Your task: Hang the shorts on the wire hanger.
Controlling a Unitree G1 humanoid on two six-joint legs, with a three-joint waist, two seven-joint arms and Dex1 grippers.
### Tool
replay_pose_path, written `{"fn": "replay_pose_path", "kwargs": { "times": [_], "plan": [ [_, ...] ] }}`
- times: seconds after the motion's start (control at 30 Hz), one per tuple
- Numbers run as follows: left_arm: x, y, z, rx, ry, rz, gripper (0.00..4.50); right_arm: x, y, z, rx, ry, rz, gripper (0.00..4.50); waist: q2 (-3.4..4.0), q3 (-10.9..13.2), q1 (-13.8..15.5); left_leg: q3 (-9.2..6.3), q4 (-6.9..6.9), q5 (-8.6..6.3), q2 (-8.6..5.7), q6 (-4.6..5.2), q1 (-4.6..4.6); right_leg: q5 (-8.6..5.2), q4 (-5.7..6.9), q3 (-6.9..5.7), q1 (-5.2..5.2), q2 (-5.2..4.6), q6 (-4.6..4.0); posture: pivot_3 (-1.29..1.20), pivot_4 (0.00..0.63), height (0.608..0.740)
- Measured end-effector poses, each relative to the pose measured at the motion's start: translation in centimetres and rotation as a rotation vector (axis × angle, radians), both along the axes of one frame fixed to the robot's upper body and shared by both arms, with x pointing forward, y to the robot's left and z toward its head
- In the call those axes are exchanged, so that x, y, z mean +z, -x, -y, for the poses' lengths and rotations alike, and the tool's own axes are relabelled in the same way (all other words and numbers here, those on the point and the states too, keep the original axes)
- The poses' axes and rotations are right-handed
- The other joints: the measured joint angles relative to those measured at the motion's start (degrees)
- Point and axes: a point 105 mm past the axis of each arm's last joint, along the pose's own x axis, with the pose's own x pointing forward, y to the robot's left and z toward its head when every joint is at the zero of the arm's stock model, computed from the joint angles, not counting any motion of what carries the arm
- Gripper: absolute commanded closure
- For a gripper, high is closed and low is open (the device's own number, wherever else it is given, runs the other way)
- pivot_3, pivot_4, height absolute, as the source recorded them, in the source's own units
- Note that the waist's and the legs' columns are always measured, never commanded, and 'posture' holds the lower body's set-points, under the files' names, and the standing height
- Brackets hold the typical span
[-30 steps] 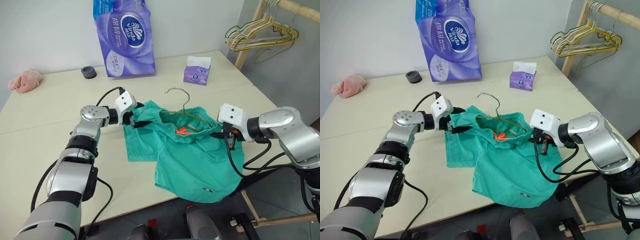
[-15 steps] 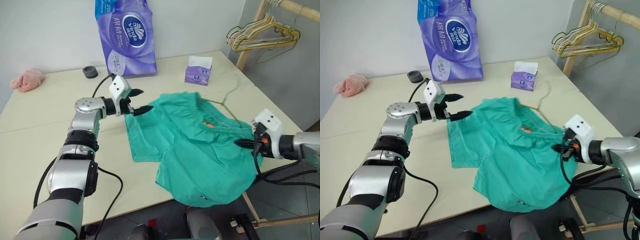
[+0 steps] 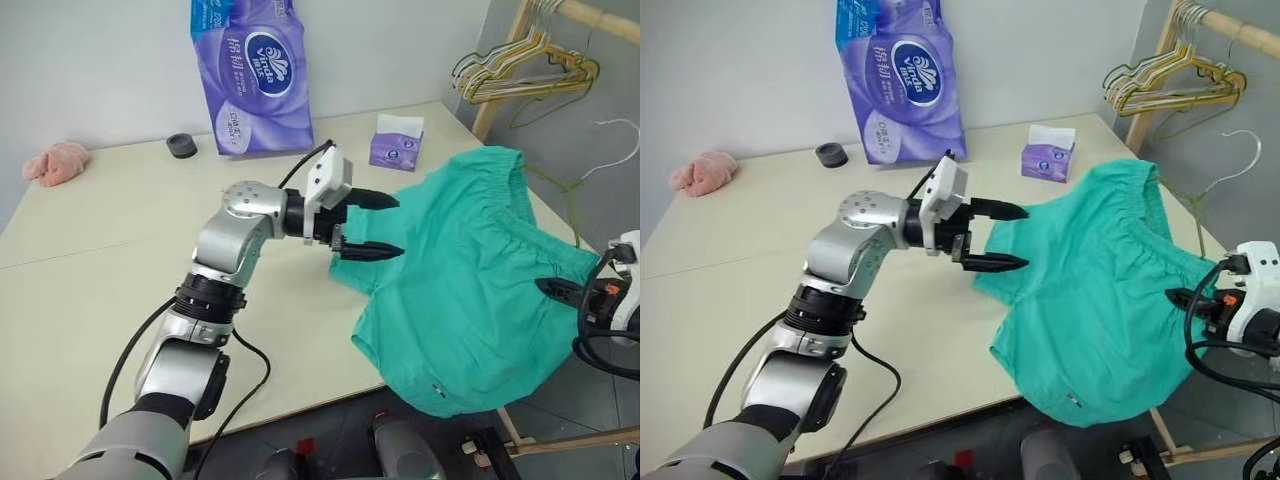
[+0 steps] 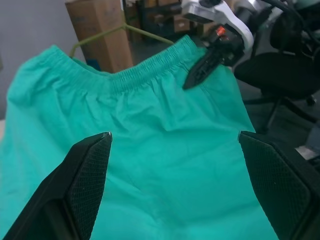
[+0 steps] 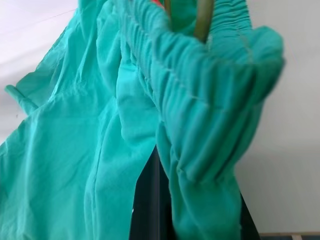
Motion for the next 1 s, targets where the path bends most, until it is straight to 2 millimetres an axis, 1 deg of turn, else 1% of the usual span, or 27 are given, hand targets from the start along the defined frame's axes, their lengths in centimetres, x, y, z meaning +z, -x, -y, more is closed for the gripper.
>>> {"fn": "replay_pose_path", "kwargs": {
  "times": [0.03, 0.07, 0.13, 0.17, 0.27, 0.37, 0.47, 0.6, 0.77, 0.83, 0.93, 1.0],
  "plan": [
    [0.4, -0.1, 0.3, 0.011, 0.01, 0.013, 0.25, 0.2, 0.2, 0.6, -0.034, 0.004, 0.009, 4.5, 0.05, 0.5, 0.0, 0.05, 0.01, 0.0, 0.0, 0.0, 0.04, 0.0, -0.01, 0.03, 0.05, 0.0, 0.0, -0.37, 0.219, 0.74],
    [0.7, -0.1, 0.6, 0.015, 0.014, 0.027, 0.25, 0.4, 0.3, 1.1, -0.061, 0.009, 0.018, 4.5, 0.11, 0.9, 0.0, 0.08, 0.01, 0.0, -0.01, 0.01, 0.09, 0.0, -0.01, 0.07, 0.1, 0.0, 0.0, -0.38, 0.243, 0.74],
    [1.0, -0.1, 1.1, 0.023, 0.022, 0.051, 0.25, 1.1, 0.6, 2.1, -0.113, 0.02, 0.037, 4.5, 0.2, 1.8, 0.1, 0.09, 0.0, 0.0, 0.0, 0.02, 0.17, 0.0, -0.03, 0.05, 0.2, 0.02, 0.01, -0.38, 0.266, 0.74],
    [1.2, 0.1, 1.8, 0.015, 0.025, 0.064, 0.25, 1.6, 0.7, 2.9, -0.146, 0.038, 0.044, 4.5, 0.19, 2.7, 0.1, 0.11, 0.0, 0.01, -0.01, 0.03, 0.25, 0.0, -0.04, 0.07, 0.3, 0.02, 0.01, -0.39, 0.283, 0.74],
    [1.4, 0.9, 3.9, -0.011, 0.027, 0.078, 0.25, 3.3, 1.0, 4.9, -0.223, 0.082, 0.058, 4.5, 0.06, 4.6, 0.0, 0.15, 0.01, 0.04, -0.01, 0.09, 0.24, 0.0, -0.06, 0.09, 0.33, 0.02, 0.01, -0.4, 0.305, 0.74],
    [1.3, 1.1, 5.3, -0.001, 0.006, 0.109, 0.25, 4.6, 1.1, 6.4, -0.297, 0.126, 0.063, 4.5, 0.01, 6.0, -0.3, 0.2, -0.03, 0.04, 0.02, 0.1, 0.05, 0.0, -0.07, 0.11, 0.29, 0.06, 0.01, -0.41, 0.324, 0.74],
    [2.1, 1.3, 6.5, 0.002, 0.023, 0.15, 0.25, 6.6, 0.8, 7.8, -0.382, 0.161, 0.096, 4.5, -0.09, 7.3, -0.3, 0.29, -0.01, 0.06, 0.0, 0.14, 0.05, 0.01, -0.05, 0.18, 0.27, 0.03, 0.02, -0.41, 0.33, 0.74],
    [3.3, 1.5, 8.3, 0.008, 0.051, 0.228, 0.25, 8.8, 0.6, 9.1, -0.477, 0.174, 0.148, 4.5, -0.19, 7.7, -0.3, 0.25, -0.02, 0.06, 0.0, 0.15, -0.01, 0.01, -0.15, 0.12, 0.13, 0.03, 0.02, -0.4, 0.328, 0.74],
    [5.6, 1.7, 10.6, 0.01, 0.104, 0.283, 0.25, 11.3, -0.5, 10.4, -0.593, 0.132, 0.213, 4.5, -0.2, 8.3, -0.2, 0.36, -0.03, 0.07, -0.03, 0.16, -0.09, 0.05, -0.23, 0.21, 0.01, -0.03, 0.09, -0.39, 0.326, 0.74],
    [6.5, 1.9, 11.4, 0.007, 0.121, 0.309, 0.25, 12.4, -0.7, 11.2, -0.665, 0.115, 0.236, 4.5, -0.23, 8.5, -0.2, 0.37, -0.08, 0.07, -0.02, 0.17, -0.1, 0.05, -0.24, 0.22, -0.04, -0.02, 0.09, -0.39, 0.325, 0.74],
    [6.9, 1.8, 11.9, 0.018, 0.129, 0.335, 0.25, 13.3, -0.9, 12.4, -0.76, 0.071, 0.244, 4.5, -0.13, 8.7, -0.3, 0.48, -0.15, 0.07, -0.02, 0.17, -0.16, 0.05, -0.25, 0.34, -0.18, -0.02, 0.09, -0.39, 0.325, 0.74],
    [7.0, 1.7, 12.0, 0.017, 0.135, 0.35, 0.25, 13.4, -1.0, 13.0, -0.805, 0.038, 0.235, 4.5, -0.13, 8.8, -0.3, 0.53, -0.18, 0.07, 0.01, 0.17, -0.16, 0.05, -0.25, 0.38, -0.22, -0.02, 0.09, -0.39, 0.325, 0.74]
  ]
}}
